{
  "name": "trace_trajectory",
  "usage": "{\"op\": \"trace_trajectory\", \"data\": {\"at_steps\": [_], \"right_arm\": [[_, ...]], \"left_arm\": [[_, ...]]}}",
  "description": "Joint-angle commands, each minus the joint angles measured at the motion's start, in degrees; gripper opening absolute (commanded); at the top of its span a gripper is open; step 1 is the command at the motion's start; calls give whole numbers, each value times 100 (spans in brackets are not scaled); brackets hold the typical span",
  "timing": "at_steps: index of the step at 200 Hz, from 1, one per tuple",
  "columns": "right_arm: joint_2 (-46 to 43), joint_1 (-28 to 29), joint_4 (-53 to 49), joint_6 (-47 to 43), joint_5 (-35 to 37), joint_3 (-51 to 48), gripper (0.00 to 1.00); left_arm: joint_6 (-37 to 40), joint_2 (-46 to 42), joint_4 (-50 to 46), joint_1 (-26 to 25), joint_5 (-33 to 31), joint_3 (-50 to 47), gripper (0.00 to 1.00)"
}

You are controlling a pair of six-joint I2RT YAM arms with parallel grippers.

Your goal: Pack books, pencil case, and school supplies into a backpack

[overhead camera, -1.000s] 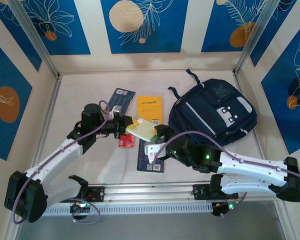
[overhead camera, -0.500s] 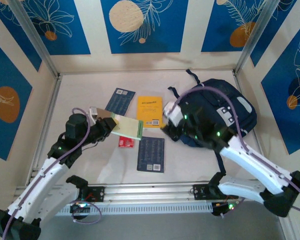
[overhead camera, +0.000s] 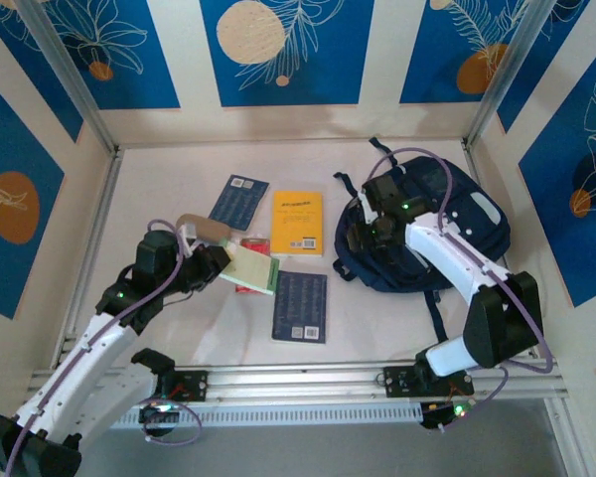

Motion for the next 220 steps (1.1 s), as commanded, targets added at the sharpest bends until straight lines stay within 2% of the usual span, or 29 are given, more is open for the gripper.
{"op": "trace_trajectory", "data": {"at_steps": [1,53,110,129,148,158,220], "right_arm": [[125,-326,-135,426,-590,77,60],[452,-593,91,481,-1313,116,46],[983,-592,247,742,-1566,-4,48],[1140,-599,268,796,-1566,9,33],[1028,-598,273,965,-1599,103,9],[854,-590,272,1102,-1552,156,0],[-401,-786,36,2360,-1750,454,0]], "left_arm": [[91,-139,180,35,296,34,0],[87,-103,285,36,443,72,0],[74,-260,84,36,434,29,0],[92,-279,31,34,443,24,0],[84,-270,-10,35,405,33,0],[68,-268,-14,35,384,50,0],[307,-66,-188,35,270,383,0]]}}
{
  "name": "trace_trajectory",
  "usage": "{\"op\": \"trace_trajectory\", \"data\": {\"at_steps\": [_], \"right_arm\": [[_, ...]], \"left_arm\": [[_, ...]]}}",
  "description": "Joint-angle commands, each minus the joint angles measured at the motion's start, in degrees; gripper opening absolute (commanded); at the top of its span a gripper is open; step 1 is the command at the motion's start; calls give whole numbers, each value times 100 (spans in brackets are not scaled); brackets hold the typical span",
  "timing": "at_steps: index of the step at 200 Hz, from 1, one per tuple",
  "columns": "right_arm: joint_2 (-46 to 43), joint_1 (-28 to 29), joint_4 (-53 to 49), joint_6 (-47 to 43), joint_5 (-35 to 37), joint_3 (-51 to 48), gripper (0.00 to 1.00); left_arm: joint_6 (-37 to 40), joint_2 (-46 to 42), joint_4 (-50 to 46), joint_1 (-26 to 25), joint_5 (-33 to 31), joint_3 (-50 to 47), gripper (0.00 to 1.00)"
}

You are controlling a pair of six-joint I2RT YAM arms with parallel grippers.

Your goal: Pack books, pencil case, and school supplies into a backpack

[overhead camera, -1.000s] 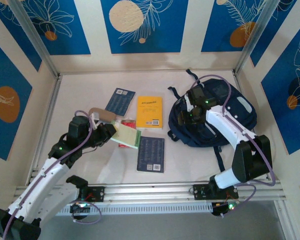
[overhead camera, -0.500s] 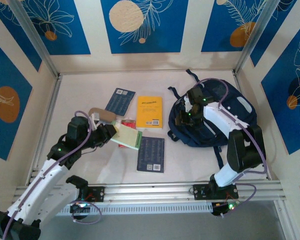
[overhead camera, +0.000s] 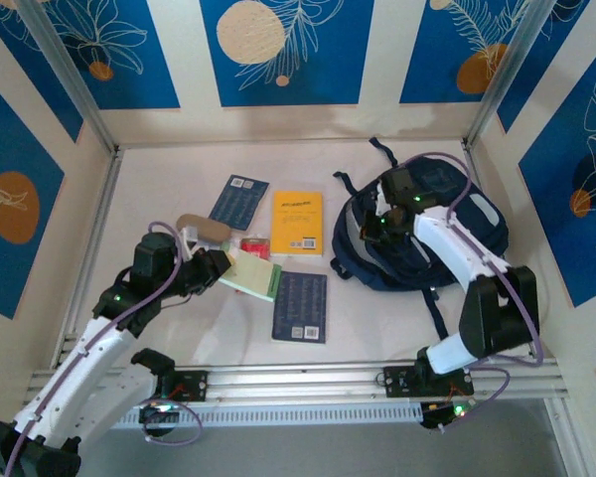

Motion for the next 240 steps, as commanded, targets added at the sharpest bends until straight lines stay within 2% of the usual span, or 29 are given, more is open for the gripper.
{"op": "trace_trajectory", "data": {"at_steps": [1,45,78,125,152,192,224,240], "right_arm": [[-490,-140,-115,778,-358,357,0],[-889,-260,-401,1509,-655,1043,0],[-1098,-555,-454,1875,-1449,1440,0],[-1083,-766,-865,1814,-2066,1955,0],[-1160,-797,-801,2017,-2264,1971,0],[-1404,-815,55,3075,-2430,1568,0],[-1645,-789,1118,4197,-2267,875,0],[-1681,-773,1436,4540,-2135,729,0]], "left_arm": [[188,71,27,35,-2,357,0],[17,528,428,35,141,676,0],[-440,1133,1259,5,212,836,0],[-643,2456,2406,-514,-17,1530,0],[-530,3425,2876,-917,-214,2328,0],[-443,4876,3362,-1584,-510,3374,0],[-654,5666,4022,-1973,-808,3597,0],[-644,6019,4064,-2103,-948,3800,0]]}}
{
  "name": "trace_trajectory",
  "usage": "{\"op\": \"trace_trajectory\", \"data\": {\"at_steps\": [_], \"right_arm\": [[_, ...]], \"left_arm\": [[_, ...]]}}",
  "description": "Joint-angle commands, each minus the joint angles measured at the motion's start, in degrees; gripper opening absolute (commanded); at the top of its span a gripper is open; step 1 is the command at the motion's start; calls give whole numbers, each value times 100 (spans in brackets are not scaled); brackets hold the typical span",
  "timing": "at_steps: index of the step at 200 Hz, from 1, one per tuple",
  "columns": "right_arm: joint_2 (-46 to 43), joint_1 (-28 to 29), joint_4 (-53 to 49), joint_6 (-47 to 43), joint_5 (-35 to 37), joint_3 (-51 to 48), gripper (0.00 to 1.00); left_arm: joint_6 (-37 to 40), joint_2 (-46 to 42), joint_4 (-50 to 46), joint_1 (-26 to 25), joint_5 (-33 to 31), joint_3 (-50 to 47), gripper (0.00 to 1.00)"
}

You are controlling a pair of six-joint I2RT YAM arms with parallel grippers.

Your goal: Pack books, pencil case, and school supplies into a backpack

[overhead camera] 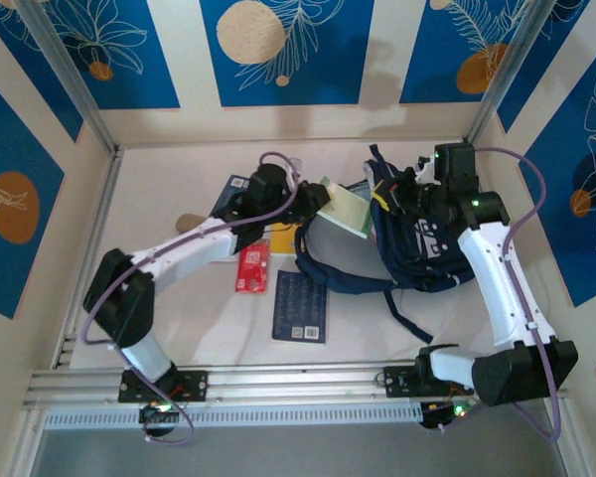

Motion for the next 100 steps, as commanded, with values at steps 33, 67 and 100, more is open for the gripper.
{"op": "trace_trajectory", "data": {"at_steps": [33,67,100], "right_arm": [[-129,42,1459,1213,-22,-29,0],[84,5,1503,1392,95,191,0],[407,35,1821,1635,98,338,0]], "left_arm": [[-64,1044,766,-477,-707,792,0],[-364,1658,1200,-738,-1059,1001,0],[-604,2364,1410,-963,-1180,1633,0]]}}
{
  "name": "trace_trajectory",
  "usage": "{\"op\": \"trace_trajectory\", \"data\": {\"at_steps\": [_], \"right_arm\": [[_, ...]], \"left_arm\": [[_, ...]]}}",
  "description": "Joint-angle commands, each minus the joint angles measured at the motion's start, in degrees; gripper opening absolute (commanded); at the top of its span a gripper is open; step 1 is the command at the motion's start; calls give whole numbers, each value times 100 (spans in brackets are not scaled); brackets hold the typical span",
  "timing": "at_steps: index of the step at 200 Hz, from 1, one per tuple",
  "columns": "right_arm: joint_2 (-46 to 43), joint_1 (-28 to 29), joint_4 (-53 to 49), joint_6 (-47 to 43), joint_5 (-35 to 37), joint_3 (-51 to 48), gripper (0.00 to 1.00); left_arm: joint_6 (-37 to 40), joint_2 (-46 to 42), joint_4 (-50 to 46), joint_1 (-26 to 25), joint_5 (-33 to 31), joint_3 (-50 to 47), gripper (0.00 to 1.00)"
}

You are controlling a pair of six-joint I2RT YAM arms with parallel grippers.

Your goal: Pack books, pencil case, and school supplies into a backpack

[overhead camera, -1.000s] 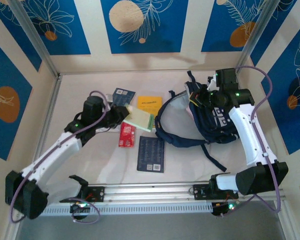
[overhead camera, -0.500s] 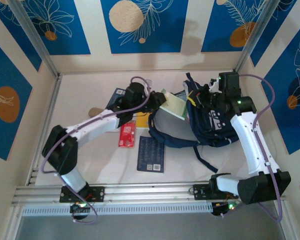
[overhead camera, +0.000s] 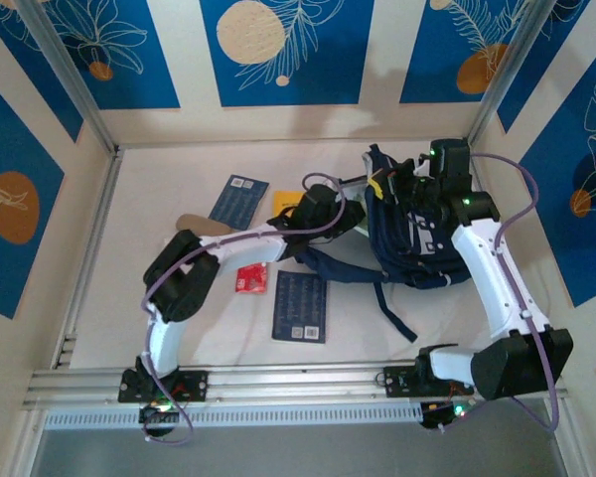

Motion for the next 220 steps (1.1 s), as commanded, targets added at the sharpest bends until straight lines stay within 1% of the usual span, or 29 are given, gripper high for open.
{"op": "trace_trajectory", "data": {"at_steps": [1,17,25,41,57,65,80,91,100,108,121,141,153,165,174,183,204,220], "right_arm": [[110,17,806,370,-34,442,0],[249,68,893,420,9,509,0],[308,96,978,440,54,514,0],[419,153,1169,548,137,494,0],[555,221,1376,658,155,493,0],[612,260,1427,669,179,516,0],[675,327,1461,635,190,550,0],[694,336,1423,645,157,545,0],[706,325,1344,609,129,550,0],[693,315,1289,565,116,541,0],[633,278,1211,497,134,500,0],[539,170,981,316,185,483,0],[518,113,592,-2,278,623,0],[554,93,-55,-498,474,918,0],[595,88,-559,-868,701,1151,0],[593,81,-846,-1164,908,1263,0],[486,36,-1124,-1553,1243,1183,0],[427,16,-1258,-1838,1351,1128,0]], "left_arm": [[-266,447,597,-189,-242,633,0],[-338,773,510,-331,-268,1077,0],[-440,890,464,-415,-409,1184,3],[-611,1129,513,-571,-654,1353,5],[-873,1556,426,-664,-554,1754,10],[-1054,1802,404,-697,-415,2016,17],[-1160,2227,610,-744,-30,2585,38],[-1159,2527,755,-755,423,3056,50],[-1194,2686,803,-762,709,3298,58],[-1226,2716,831,-751,878,3329,62],[-1149,2575,846,-718,1020,3068,67],[-883,2085,764,-625,913,2339,74],[-717,1808,772,-543,1014,2028,80],[-425,1499,705,-476,1176,1757,86],[-168,1210,560,-448,1181,1505,87],[58,910,457,-439,1162,1189,88],[368,269,329,-389,1140,467,89],[486,-134,94,-331,1177,29,90]]}}
